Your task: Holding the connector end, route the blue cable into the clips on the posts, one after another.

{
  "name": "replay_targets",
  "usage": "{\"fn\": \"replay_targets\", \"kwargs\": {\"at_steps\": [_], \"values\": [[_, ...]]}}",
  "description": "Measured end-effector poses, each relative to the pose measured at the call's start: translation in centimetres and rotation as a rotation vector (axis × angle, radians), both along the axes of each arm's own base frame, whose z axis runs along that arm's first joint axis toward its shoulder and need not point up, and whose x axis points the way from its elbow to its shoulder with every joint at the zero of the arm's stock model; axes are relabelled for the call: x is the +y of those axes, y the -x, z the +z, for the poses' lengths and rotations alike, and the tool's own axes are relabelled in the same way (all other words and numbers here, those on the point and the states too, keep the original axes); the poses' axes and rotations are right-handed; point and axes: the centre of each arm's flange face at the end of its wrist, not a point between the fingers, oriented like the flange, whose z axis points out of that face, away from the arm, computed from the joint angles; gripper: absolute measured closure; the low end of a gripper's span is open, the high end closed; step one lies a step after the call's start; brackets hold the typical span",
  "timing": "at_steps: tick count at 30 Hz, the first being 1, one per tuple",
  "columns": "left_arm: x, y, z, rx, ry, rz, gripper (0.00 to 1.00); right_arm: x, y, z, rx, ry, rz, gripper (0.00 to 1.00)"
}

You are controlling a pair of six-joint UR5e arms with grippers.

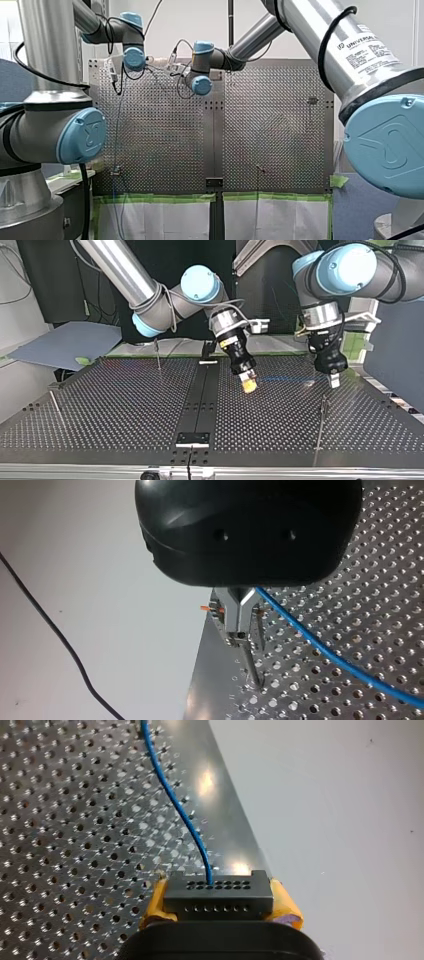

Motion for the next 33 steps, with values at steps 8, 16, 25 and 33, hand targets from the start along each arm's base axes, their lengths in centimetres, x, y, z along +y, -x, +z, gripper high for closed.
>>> {"fn": "replay_targets", "kwargs": {"at_steps": [8,16,25,33], "values": [[0.7,-1.3,-0.2,0.007,-0.008,-0.011,1.00,-0.3,-0.1,0.7,-0.008,0.002,0.000,1.00],[1.6,-2.5,0.4,0.006,-0.012,-0.008,1.00,-0.8,-0.1,1.3,-0.019,0.010,0.004,1.00],[2.6,-3.1,0.5,0.004,-0.017,-0.011,1.00,-1.5,-0.5,1.5,-0.024,0.017,0.014,1.00],[3.0,-3.5,0.5,0.004,-0.024,-0.037,1.00,-1.6,-0.9,2.2,-0.033,0.028,0.026,1.00]]}}
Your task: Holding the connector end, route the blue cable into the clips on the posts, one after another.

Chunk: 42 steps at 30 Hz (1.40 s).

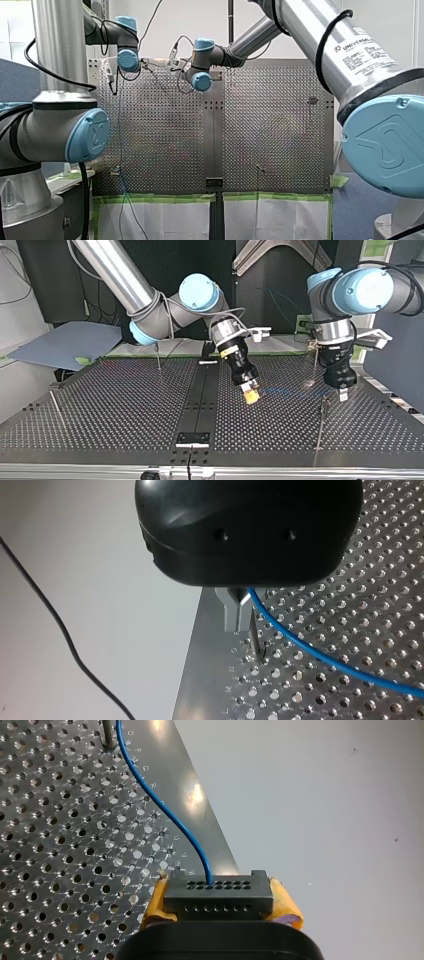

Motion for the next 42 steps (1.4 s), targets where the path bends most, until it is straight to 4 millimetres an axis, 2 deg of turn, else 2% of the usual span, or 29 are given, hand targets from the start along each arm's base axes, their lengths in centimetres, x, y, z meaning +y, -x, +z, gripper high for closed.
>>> {"fn": "replay_targets", "kwargs": {"at_steps": [11,23,29,42], "values": [[0.4,-1.9,-0.3,0.028,-0.008,-0.029,1.00,-0.1,-0.1,-0.1,0.001,-0.007,0.003,1.00],[1.9,-2.9,0.0,0.019,0.000,-0.027,1.00,-0.5,-0.5,-1.7,0.015,-0.019,0.003,1.00],[2.3,-3.5,0.0,0.021,-0.004,-0.043,1.00,-0.7,-0.6,-1.6,0.012,-0.017,0.001,1.00],[2.6,-5.4,-1.5,0.051,-0.001,-0.086,1.00,-2.6,0.2,-1.8,0.009,-0.016,-0.024,1.00]]}}
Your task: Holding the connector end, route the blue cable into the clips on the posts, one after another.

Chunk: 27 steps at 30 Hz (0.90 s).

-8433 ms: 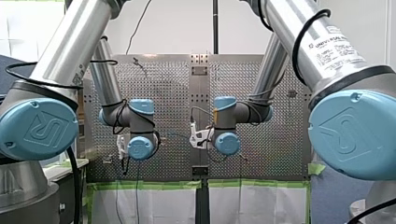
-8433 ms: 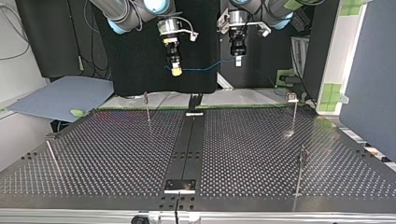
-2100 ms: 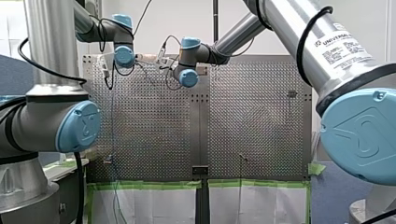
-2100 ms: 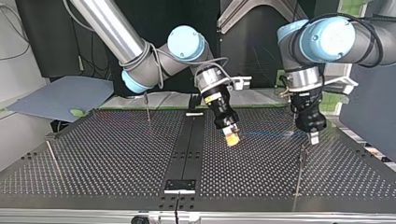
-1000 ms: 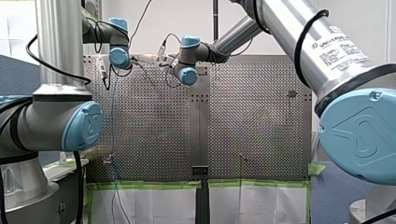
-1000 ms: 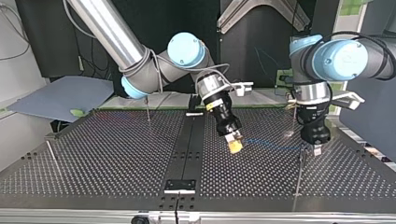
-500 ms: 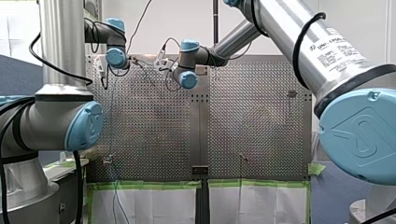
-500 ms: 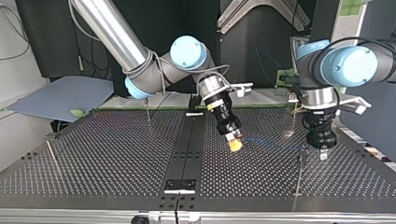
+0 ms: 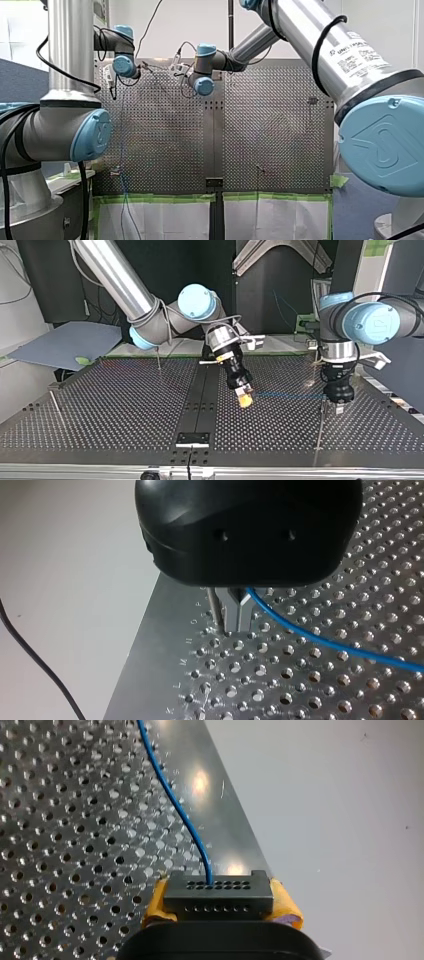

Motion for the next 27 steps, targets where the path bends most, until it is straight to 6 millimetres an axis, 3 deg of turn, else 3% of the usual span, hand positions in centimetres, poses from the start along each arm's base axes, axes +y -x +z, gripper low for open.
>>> {"fn": "replay_targets", "kwargs": {"at_steps": [8,27], "values": [[0.9,-0.6,0.2,-0.030,0.025,0.000,1.00,-1.3,0.1,-0.2,-0.001,0.007,-0.004,1.00],[2.4,-3.2,2.5,-0.089,0.080,-0.034,1.00,-2.5,0.1,2.1,-0.029,0.046,-0.001,1.00]]}}
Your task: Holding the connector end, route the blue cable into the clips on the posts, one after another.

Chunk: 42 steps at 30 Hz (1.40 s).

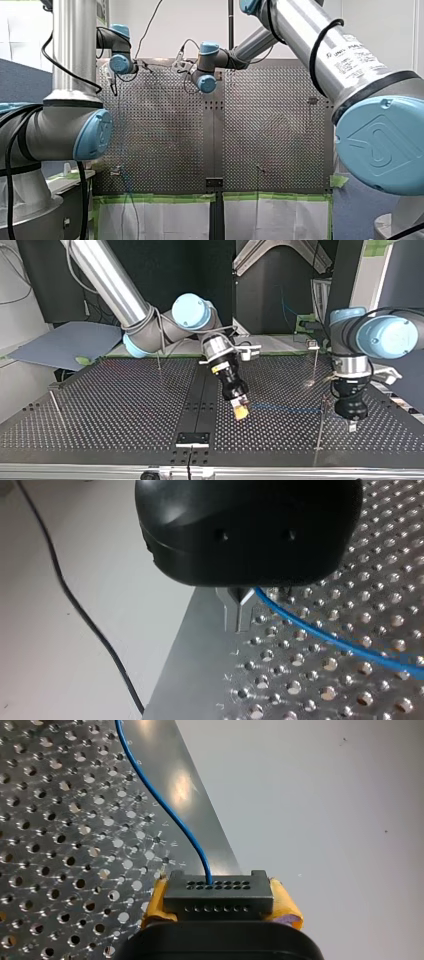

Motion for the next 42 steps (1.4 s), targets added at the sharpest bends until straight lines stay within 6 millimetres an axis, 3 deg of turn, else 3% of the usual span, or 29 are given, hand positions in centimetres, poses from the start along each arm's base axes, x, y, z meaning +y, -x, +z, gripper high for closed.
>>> {"fn": "replay_targets", "kwargs": {"at_steps": [12,19,33,42], "values": [[0.3,-1.9,-3.1,0.056,0.012,-0.019,1.00,-1.7,0.7,-0.7,0.005,-0.005,-0.020,1.00],[0.5,-2.3,-3.1,0.037,0.032,-0.038,1.00,-2.6,0.2,-2.0,0.016,-0.010,-0.016,1.00],[0.5,-3.6,-3.1,0.010,0.091,-0.072,1.00,-4.3,-0.6,-0.1,-0.025,0.011,0.001,1.00],[0.9,-4.4,-3.2,0.027,0.078,-0.055,1.00,-5.8,0.0,-1.1,-0.022,-0.005,-0.006,1.00]]}}
